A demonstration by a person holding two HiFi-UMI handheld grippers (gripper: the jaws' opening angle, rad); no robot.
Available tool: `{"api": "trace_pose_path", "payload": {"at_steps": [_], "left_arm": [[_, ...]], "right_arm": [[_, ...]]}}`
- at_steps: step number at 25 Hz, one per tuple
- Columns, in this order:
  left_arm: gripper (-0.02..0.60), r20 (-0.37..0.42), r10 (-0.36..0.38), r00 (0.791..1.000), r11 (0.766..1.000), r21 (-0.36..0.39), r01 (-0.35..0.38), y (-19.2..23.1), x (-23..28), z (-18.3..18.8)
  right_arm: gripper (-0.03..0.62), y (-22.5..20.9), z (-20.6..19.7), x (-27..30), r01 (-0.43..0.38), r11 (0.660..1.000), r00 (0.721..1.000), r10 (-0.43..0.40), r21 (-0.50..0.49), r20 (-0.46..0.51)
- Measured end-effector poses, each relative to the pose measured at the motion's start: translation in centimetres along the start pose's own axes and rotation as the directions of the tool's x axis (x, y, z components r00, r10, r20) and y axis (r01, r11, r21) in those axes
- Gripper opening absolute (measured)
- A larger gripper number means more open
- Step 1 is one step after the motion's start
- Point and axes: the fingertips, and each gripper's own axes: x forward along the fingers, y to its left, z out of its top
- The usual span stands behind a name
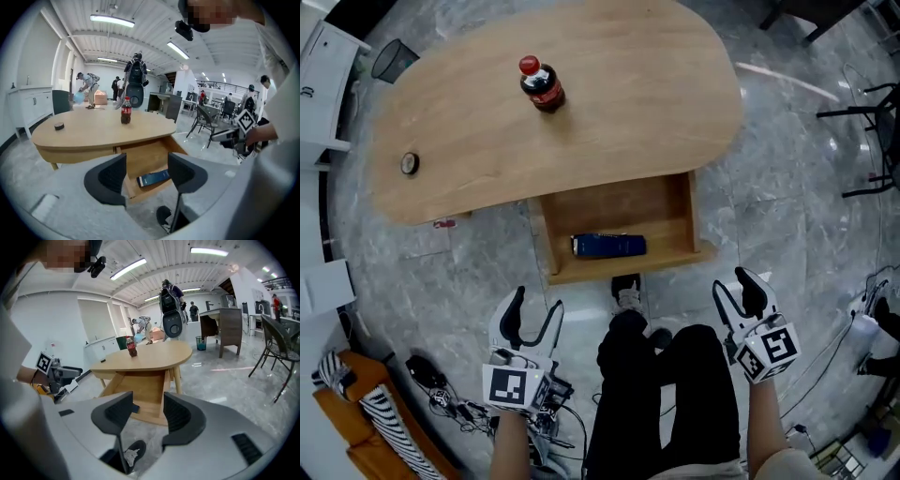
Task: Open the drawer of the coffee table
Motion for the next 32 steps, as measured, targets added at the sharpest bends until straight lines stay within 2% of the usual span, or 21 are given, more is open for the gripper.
{"api": "trace_pose_path", "payload": {"at_steps": [5,11,15,18,21,26,32], "left_arm": [[0.281,-0.003,-0.003,1.0,0.998,-0.065,0.002,-3.4,-3.9,7.2],[0.281,-0.004,-0.03,1.0,0.996,-0.08,0.03,-8.6,-8.8,14.9],[0.281,-0.023,-0.077,0.997,0.994,-0.083,0.075,-11.7,-11.9,18.2],[0.281,-0.057,-0.159,0.986,0.987,-0.045,0.156,-14.0,-14.0,19.5],[0.281,-0.099,-0.225,0.969,0.974,0.019,0.228,-14.8,-15.4,20.3],[0.281,-0.137,-0.319,0.938,0.933,0.131,0.337,-13.8,-18.3,22.3],[0.281,-0.153,-0.389,0.909,0.895,0.169,0.412,-11.6,-23.4,23.4]], "right_arm": [[0.212,5.0,5.0,-4.2,0.031,0.997,0.999,-0.029,0.076,-0.032],[0.212,10.2,11.3,-10.8,0.075,0.989,0.997,-0.072,0.125,-0.022],[0.212,14.2,13.0,-14.6,0.092,0.987,0.995,-0.087,0.132,-0.045],[0.212,17.1,13.4,-17.0,0.109,0.983,0.993,-0.1,0.146,-0.071],[0.207,19.2,15.1,-18.4,0.167,0.962,0.986,-0.164,0.216,-0.031],[0.194,23.2,17.1,-19.4,0.289,0.885,0.948,-0.319,0.365,0.023],[0.163,30.4,18.3,-21.2,0.326,0.874,0.929,-0.367,0.36,0.048]]}}
